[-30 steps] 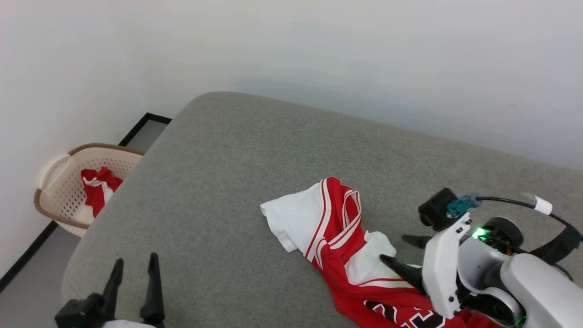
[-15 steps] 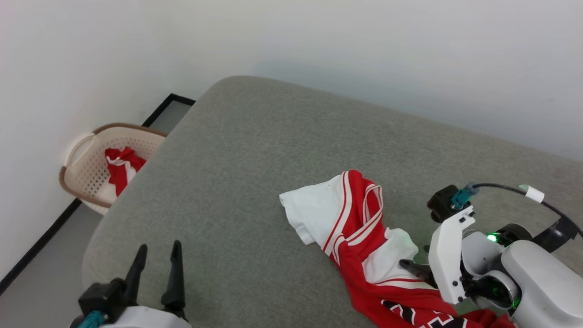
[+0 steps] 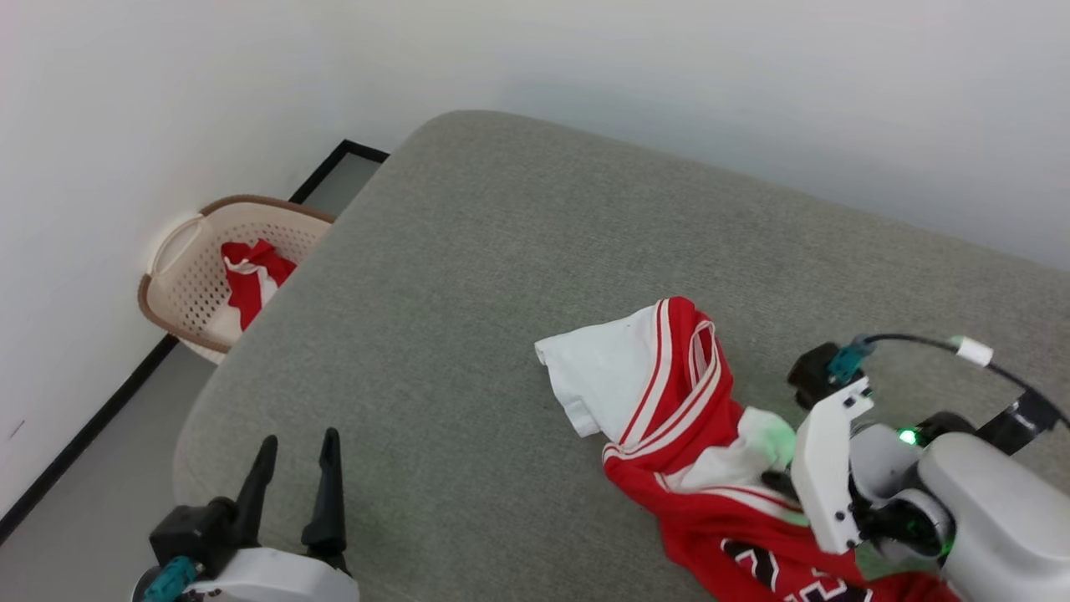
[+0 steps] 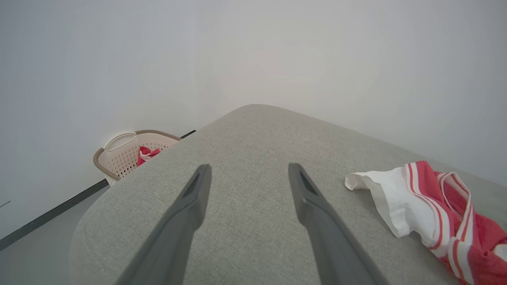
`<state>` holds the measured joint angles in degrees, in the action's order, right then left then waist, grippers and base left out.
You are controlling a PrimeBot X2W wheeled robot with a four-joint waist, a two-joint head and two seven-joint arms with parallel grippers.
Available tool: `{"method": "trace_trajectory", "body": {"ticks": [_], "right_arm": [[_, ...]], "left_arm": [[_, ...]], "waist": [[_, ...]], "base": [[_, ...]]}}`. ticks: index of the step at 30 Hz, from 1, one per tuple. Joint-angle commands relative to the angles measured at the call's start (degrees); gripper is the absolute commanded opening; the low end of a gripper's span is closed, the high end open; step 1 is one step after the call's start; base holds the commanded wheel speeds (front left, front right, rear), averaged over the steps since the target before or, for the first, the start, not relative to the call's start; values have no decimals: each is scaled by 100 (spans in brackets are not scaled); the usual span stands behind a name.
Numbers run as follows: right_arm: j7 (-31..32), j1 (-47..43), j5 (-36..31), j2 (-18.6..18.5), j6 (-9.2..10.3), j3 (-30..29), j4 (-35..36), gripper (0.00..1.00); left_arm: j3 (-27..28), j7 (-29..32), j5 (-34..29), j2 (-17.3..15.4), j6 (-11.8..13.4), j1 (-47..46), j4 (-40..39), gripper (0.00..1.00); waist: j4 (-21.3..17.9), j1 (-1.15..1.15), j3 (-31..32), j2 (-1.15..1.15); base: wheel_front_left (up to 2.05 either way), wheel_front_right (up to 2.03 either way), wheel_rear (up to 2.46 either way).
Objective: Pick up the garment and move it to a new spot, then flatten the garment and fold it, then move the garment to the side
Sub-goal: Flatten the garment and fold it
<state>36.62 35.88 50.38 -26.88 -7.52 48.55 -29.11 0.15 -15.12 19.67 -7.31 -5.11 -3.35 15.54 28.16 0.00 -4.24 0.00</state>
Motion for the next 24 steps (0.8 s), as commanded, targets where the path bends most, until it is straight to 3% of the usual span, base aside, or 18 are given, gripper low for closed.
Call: {"method": "trace_trajectory", "body": {"ticks": [1,12,24], "right_arm": [[-55,92,65,-42,6,35,10,0],[-441,523,159,-564,6,-19,283,0],[-874,184,103,-1043,6,-851,-254,0]], "left_arm": [[31,-1,-38,8,-20,-19,-3,100],[212,-1,-100,-19,-34,96,-74,100],[284,-1,-128,-65,-78,151,-120,100]], "waist": [[-40,0,11,0],[-396,0,120,0],[-805,0,227,0]], "base": [[0,0,0],[0,0,0],[0,0,0]]}}
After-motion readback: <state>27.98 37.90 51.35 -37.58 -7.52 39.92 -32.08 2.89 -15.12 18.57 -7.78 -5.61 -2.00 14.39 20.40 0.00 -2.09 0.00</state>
